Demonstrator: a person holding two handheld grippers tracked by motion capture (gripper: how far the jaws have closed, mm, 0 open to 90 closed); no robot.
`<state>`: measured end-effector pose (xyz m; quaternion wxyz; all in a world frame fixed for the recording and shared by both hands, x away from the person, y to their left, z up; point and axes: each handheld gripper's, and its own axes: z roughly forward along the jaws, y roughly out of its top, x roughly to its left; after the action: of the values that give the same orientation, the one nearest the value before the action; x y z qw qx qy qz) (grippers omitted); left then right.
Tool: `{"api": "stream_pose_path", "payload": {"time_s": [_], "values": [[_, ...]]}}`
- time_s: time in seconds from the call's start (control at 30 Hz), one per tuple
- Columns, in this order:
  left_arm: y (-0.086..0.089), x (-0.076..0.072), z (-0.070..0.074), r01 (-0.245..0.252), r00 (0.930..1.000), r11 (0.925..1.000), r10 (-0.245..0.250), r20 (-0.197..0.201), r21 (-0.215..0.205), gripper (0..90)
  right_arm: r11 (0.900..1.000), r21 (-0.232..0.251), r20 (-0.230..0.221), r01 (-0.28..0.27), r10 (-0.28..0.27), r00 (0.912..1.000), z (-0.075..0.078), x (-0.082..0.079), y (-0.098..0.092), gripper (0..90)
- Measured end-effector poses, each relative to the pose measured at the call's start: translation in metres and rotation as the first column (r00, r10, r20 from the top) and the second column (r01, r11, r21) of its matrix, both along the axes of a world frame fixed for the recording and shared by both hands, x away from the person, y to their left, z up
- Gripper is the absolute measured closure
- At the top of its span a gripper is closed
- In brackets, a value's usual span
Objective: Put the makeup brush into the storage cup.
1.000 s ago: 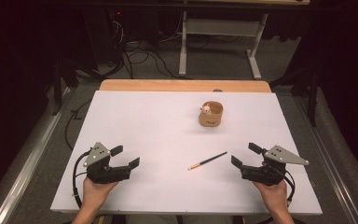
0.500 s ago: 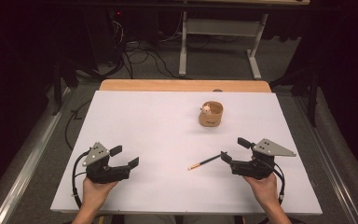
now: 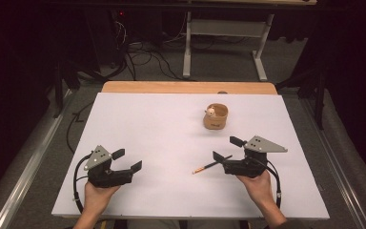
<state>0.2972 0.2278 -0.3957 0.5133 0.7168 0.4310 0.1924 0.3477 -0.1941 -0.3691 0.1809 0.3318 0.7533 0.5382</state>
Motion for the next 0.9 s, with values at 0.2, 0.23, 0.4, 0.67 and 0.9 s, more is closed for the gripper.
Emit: {"api": "stream_pose_path", "payload": {"time_s": [0.2, 0.23, 0.4, 0.67, 0.9], "values": [[-0.001, 0.000, 0.000, 0.004, 1.0000, 0.9999, -0.004, 0.005, 0.012, 18.7, 1.000, 0.003, -0.001, -0.001, 0.001, 1.0000, 0.003, 0.007, 0.012, 15.9], [-0.001, 0.000, 0.000, 0.004, 1.0000, 0.9999, -0.004, 0.004, 0.011, 18.7, 1.000, 0.009, -0.003, -0.003, 0.003, 1.0000, 0.004, 0.010, 0.016, 15.9], [0.001, 0.001, 0.000, -0.003, 1.0000, 1.0000, 0.003, 0.000, 0.004, 18.6, 1.000, 0.000, -0.014, -0.009, 0.009, 0.9999, 0.005, 0.016, 0.024, 15.9], [-0.001, 0.000, 0.000, 0.005, 1.0000, 1.0000, -0.005, 0.001, 0.008, 18.6, 0.999, 0.034, -0.065, -0.034, 0.036, 0.9972, 0.006, 0.026, 0.037, 15.1], [0.000, 0.001, 0.000, -0.004, 1.0000, 1.0000, 0.004, 0.000, 0.008, 18.6, 0.999, -0.026, -0.090, -0.045, 0.042, 0.9950, 0.009, 0.031, 0.040, 17.0]]}}
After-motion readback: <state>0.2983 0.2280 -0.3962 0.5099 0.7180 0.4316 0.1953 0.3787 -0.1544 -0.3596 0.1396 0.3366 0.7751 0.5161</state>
